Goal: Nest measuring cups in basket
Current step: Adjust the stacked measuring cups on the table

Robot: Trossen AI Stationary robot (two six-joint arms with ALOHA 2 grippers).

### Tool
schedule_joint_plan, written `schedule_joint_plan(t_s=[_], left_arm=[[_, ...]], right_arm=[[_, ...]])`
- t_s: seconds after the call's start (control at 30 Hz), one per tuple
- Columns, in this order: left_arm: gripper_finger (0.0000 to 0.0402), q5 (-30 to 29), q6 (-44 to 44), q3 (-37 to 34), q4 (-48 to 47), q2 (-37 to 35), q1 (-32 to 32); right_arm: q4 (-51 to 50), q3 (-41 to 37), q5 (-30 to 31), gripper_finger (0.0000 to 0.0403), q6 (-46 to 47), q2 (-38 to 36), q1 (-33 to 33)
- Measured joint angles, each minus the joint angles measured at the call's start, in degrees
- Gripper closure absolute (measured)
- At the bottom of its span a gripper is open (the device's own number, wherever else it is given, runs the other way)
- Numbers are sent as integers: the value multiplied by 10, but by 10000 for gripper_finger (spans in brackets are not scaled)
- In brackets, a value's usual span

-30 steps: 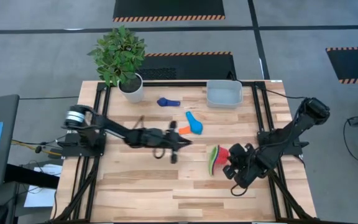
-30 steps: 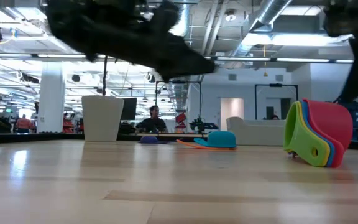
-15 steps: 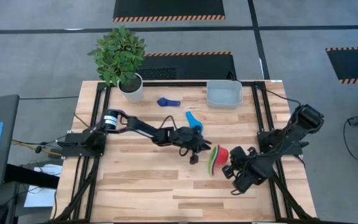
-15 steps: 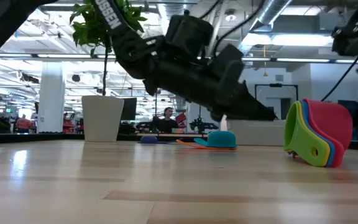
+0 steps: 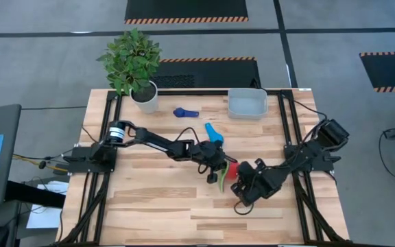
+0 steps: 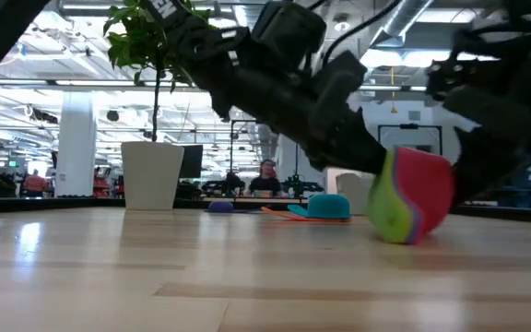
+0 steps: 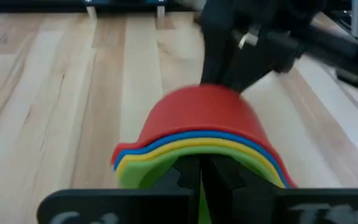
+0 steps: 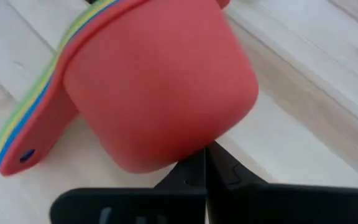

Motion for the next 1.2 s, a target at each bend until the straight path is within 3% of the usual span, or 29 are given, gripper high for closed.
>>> schedule_joint_plan(t_s=[0.27, 0.4, 0.8, 1.0, 1.2], left_arm=[[402, -32, 9, 0, -64, -46, -18], [402, -65, 4, 0, -108, -48, -18], [402, -90, -1, 0, -123, -45, -4], [402, -90, 2, 0, -135, -45, -1], [402, -90, 8, -7, -150, -70, 0]], right_arm=[[152, -1, -11, 397, -155, 31, -65], [153, -1, -28, 394, -167, 31, -82], [106, 0, -94, 384, -102, 23, -82], [44, 0, -93, 392, -33, 14, -62], [-46, 0, -40, 384, 16, -39, -37]])
